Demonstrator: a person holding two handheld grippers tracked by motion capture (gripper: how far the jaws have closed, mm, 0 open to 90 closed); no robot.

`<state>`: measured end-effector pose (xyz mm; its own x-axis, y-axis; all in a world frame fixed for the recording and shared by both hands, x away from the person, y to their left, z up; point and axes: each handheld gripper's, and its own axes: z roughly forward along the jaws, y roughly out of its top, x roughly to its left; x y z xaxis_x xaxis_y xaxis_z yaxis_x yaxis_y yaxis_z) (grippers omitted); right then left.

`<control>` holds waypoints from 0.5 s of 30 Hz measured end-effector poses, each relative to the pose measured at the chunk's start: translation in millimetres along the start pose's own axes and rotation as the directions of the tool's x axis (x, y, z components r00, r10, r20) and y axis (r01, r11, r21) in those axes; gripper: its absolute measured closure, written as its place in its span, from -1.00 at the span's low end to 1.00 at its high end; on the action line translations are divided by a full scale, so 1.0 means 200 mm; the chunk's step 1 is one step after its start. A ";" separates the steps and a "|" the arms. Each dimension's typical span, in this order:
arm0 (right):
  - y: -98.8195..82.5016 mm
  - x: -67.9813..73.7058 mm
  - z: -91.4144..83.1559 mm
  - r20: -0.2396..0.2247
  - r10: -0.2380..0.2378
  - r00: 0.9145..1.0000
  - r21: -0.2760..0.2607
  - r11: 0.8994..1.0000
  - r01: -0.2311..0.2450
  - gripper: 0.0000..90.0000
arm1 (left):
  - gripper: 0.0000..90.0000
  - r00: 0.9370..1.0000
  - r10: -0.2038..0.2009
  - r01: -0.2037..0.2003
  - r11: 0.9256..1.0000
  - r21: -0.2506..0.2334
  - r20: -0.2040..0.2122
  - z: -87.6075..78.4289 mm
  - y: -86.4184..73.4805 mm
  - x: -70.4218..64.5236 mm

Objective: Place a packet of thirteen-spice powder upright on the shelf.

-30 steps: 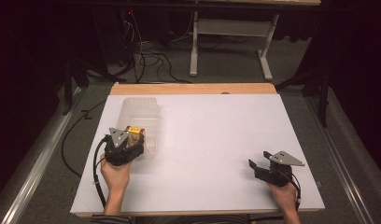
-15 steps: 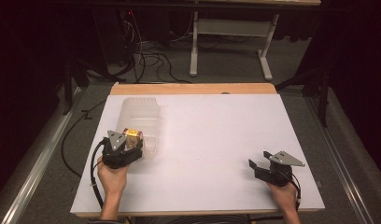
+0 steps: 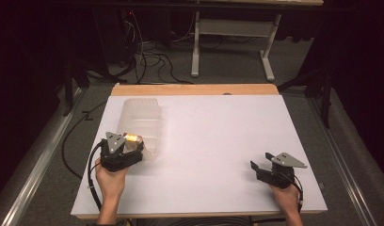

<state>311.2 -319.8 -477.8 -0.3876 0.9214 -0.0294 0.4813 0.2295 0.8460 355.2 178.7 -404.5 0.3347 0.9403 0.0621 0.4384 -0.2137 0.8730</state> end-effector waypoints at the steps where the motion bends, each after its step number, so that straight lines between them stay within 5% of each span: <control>1: 0.00 0.00 0.00 0.000 0.002 1.000 0.001 1.000 -0.002 -0.35 | -0.56 1.000 0.002 -0.002 1.000 -0.004 -0.005 -0.01 0.00 0.00; 15: 0.00 0.00 0.00 -0.005 0.015 1.000 0.001 1.000 -0.015 -0.35 | -0.56 1.000 0.029 -0.028 0.998 -0.049 0.011 -0.07 0.06 -0.06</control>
<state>311.1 -320.1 -477.8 -0.3841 0.9232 -0.0138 0.4878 0.2156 0.8459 345.3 169.4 -388.6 0.3564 0.9308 0.0818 0.3874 -0.2269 0.8935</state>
